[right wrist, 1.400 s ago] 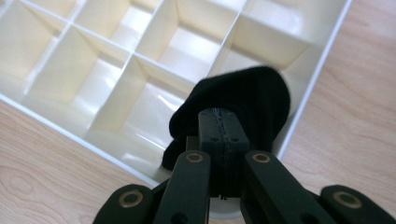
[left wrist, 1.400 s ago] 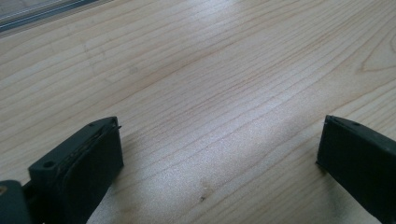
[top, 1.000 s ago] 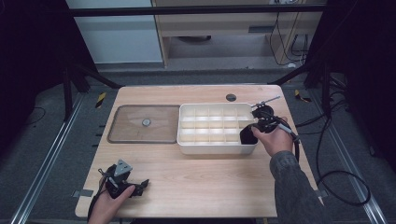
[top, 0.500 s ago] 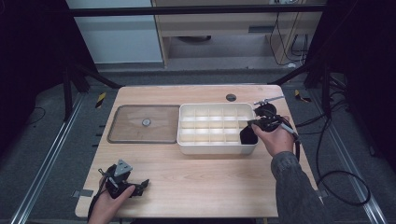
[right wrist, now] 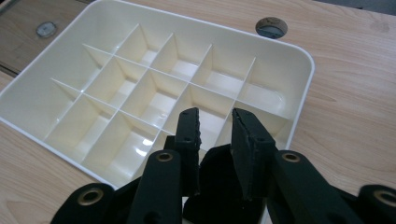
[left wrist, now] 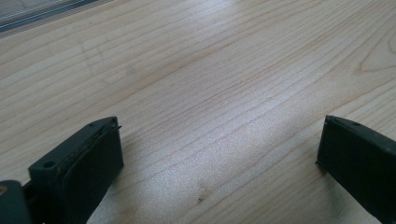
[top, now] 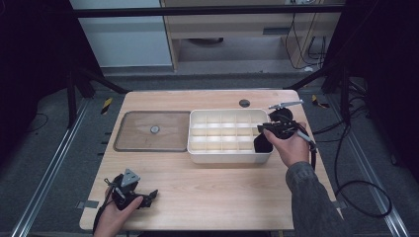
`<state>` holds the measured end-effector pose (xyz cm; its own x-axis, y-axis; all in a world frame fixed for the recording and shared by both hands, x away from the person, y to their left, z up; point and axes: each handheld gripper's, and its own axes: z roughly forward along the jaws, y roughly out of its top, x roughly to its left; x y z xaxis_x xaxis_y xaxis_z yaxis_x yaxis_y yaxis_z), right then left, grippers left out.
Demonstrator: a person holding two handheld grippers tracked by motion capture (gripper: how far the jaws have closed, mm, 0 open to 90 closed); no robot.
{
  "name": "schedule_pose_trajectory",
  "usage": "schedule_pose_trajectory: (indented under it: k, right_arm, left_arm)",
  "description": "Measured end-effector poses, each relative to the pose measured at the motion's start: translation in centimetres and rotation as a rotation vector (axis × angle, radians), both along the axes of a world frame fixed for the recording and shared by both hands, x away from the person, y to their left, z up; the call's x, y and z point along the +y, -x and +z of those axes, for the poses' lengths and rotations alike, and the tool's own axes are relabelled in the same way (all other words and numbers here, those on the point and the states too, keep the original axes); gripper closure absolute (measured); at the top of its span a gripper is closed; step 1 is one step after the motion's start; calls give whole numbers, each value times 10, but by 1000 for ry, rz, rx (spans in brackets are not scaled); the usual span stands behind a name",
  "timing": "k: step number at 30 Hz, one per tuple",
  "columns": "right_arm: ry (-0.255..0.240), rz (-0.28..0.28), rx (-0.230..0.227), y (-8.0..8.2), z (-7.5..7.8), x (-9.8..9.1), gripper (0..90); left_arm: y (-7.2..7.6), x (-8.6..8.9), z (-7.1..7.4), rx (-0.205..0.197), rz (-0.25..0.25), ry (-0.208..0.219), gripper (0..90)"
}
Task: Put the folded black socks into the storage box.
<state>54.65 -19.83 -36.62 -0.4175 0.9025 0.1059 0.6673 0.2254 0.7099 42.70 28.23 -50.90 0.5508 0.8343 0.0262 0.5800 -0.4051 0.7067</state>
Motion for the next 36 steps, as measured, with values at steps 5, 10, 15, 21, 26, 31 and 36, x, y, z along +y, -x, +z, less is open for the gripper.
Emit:
schedule_pose_trajectory:
  k: [5, 10, 15, 21, 26, 31, 36]
  right_arm:
    - [9, 1, -8, 3, 1, 1, 660]
    - [3, -2, -20, 6, 4, 4, 565]
    - [10, -13, -29, 9, 6, 6, 460]
    - [14, -22, -40, 14, 9, 6, 355]
    - [4, -20, -44, 19, 11, 4, 273]
    - [1, -24, -50, 25, 8, 2, 183]
    - [5, -23, -61, 32, 6, -3, 110]
  left_arm:
    - [0, 0, 0, -2, 2, 3, 0]
    - [0, -1, 0, -2, 2, 3, 0]
    - [0, -1, 0, -1, 1, 3, 0]
    - [0, -1, 0, -2, 1, 2, 0]
    - [0, -1, 0, -2, 1, 3, 0]
    - [0, -1, 0, -2, 0, 4, 0]
    - [0, -1, 0, -2, 0, 4, 0]
